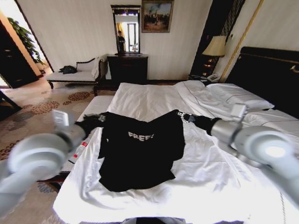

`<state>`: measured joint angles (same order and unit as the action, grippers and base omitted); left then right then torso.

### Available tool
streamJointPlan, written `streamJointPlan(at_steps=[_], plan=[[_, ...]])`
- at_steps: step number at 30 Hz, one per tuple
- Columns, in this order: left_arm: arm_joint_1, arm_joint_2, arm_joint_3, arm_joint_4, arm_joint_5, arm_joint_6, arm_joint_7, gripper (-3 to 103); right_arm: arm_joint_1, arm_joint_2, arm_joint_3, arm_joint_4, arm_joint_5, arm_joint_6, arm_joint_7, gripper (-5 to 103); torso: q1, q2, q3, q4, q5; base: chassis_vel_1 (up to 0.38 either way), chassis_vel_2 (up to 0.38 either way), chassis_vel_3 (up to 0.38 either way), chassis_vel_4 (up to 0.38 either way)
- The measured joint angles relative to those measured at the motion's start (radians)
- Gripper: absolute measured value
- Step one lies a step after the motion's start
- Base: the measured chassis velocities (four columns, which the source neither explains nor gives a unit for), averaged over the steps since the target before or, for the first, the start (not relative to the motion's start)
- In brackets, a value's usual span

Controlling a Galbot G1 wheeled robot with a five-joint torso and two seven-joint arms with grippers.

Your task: Fold the clothes on the bed.

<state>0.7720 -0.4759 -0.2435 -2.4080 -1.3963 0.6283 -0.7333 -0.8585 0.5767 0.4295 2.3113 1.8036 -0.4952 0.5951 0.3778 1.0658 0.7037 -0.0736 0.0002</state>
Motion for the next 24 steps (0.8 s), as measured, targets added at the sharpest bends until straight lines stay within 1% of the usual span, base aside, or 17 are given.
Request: streamJointPlan(at_steps=[1,2,4,6,8,11,13,14,16,19,21,24], plan=[[0.003,-0.025,0.040,0.035,0.049,-0.005,0.019,0,0.002,0.023,-0.032,-0.026,-0.040,0.006,-0.015,1,0.000,0.000,0.000,0.0002,0.0000,0.000,0.000,0.000,0.000],[0.003,-0.025,0.040,0.035,0.049,-0.005,0.019,0,0.002,0.023,-0.032,-0.026,-0.040,0.006,-0.015,1,0.000,0.000,0.000,0.0002,0.0000,0.000,0.000,0.000,0.000],[0.009,-0.054,0.071,0.075,0.099,-0.012,0.037,0,0.002,0.050,-0.060,-0.054,-0.086,0.011,-0.030,1,0.000,0.000,0.000,0.0005,-0.0001,0.000,0.000,0.000,0.000],[0.008,-0.083,0.099,0.112,0.129,-0.019,0.044,0,-0.002,0.077,-0.081,-0.085,-0.133,0.013,-0.043,1,0.000,0.000,0.000,0.0006,-0.0004,0.000,0.000,0.000,0.000],[0.002,-0.096,0.116,0.130,0.143,-0.022,0.049,0,-0.003,0.089,-0.090,-0.100,-0.152,0.013,-0.049,1,0.000,0.000,0.000,0.0005,-0.0004,0.000,0.000,0.000,0.000],[-0.020,-0.128,0.163,0.191,0.191,-0.031,0.069,0,0.002,0.126,-0.122,-0.147,-0.207,0.016,-0.071,1,0.000,0.000,0.000,0.0003,0.0002,0.000,0.000,0.000,0.000],[-0.046,-0.171,0.211,0.270,0.246,-0.038,0.094,0,0.019,0.162,-0.154,-0.200,-0.249,0.020,-0.088,1,0.000,0.000,0.000,0.0003,-0.0001,0.000,0.000,0.000,0.000],[-0.046,-0.171,0.211,0.270,0.246,-0.038,0.094,0,0.019,0.162,-0.154,-0.200,-0.249,0.020,-0.088,1,0.000,0.000,0.000,0.0003,-0.0001,0.000,0.000,0.000,0.000],[-0.063,-0.200,0.234,0.322,0.283,-0.044,0.108,0,0.034,0.182,-0.175,-0.239,-0.281,0.025,-0.102,1,0.000,0.000,0.000,0.0004,-0.0002,0.000,0.000,0.000,0.000],[-0.107,-0.271,0.275,0.430,0.349,-0.057,0.144,0,0.084,0.222,-0.231,-0.343,-0.334,0.039,-0.135,1,0.000,0.000,0.000,0.0004,-0.0002,0.000,0.000,0.000,0.000],[-0.115,-0.283,0.280,0.445,0.357,-0.059,0.147,0,0.092,0.226,-0.238,-0.354,-0.339,0.041,-0.139,1,0.000,0.000,0.000,0.0004,-0.0001,0.000,0.000,0.000,0.000],[-0.197,-0.388,0.327,0.581,0.394,-0.076,0.171,0,0.183,0.262,-0.313,-0.470,-0.375,0.061,-0.174,1,0.000,0.000,0.000,0.0005,-0.0001,0.000,0.000,0.000,0.000]])
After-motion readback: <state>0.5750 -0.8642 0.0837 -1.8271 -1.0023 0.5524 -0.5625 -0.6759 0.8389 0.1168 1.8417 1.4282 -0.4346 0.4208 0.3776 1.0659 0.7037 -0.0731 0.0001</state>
